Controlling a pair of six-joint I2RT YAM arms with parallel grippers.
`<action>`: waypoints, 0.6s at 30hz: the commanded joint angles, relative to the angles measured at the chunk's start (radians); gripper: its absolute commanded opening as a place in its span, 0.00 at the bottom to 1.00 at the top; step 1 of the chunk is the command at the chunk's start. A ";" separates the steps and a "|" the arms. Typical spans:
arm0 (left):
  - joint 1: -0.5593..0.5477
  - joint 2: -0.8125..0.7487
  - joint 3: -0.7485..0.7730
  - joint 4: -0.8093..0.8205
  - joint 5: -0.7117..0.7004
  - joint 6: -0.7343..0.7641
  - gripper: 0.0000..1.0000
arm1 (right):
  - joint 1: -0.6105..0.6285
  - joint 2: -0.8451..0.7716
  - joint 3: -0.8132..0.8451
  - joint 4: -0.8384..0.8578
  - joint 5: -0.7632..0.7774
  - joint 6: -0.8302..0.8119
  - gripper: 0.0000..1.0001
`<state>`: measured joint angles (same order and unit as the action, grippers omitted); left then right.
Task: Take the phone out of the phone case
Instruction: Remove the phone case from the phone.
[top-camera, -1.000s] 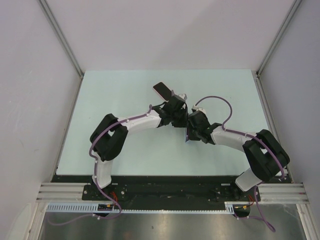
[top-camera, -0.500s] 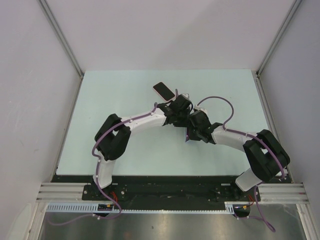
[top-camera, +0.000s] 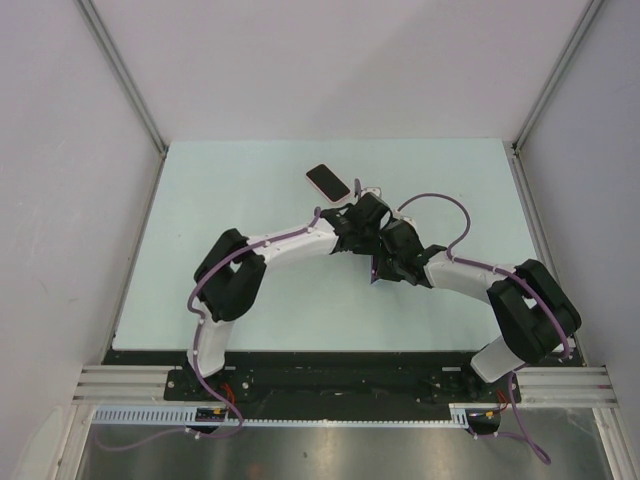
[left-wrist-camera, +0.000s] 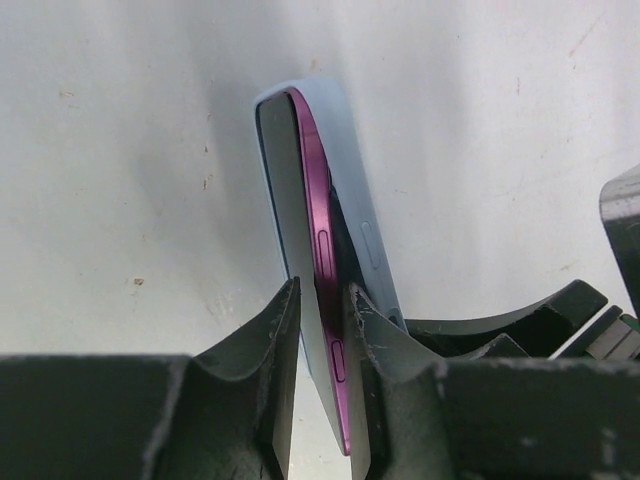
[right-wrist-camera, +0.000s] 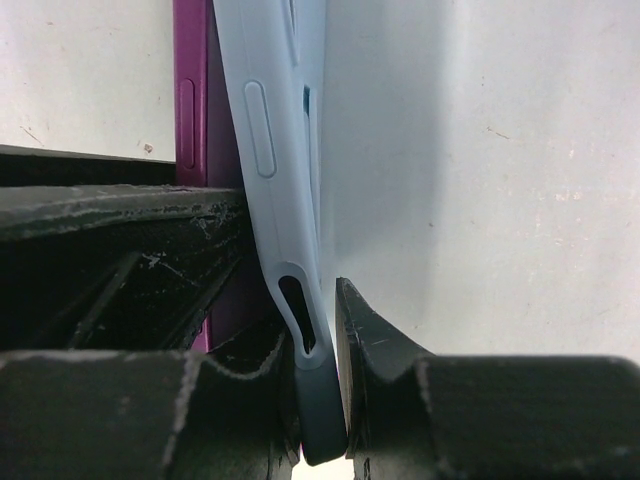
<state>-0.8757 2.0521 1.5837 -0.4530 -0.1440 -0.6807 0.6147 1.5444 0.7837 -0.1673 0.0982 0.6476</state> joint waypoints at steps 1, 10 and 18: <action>0.023 0.094 -0.079 -0.194 -0.312 0.059 0.26 | 0.025 -0.049 0.017 0.060 -0.068 -0.020 0.21; 0.032 0.045 -0.183 -0.032 -0.140 0.055 0.25 | 0.025 -0.053 0.019 0.052 -0.058 -0.017 0.21; 0.037 0.100 -0.116 -0.176 -0.300 0.061 0.25 | 0.023 -0.082 0.017 0.048 -0.057 -0.008 0.21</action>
<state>-0.8787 2.0281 1.5105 -0.3481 -0.1562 -0.6804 0.6147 1.5410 0.7837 -0.1665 0.0971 0.6441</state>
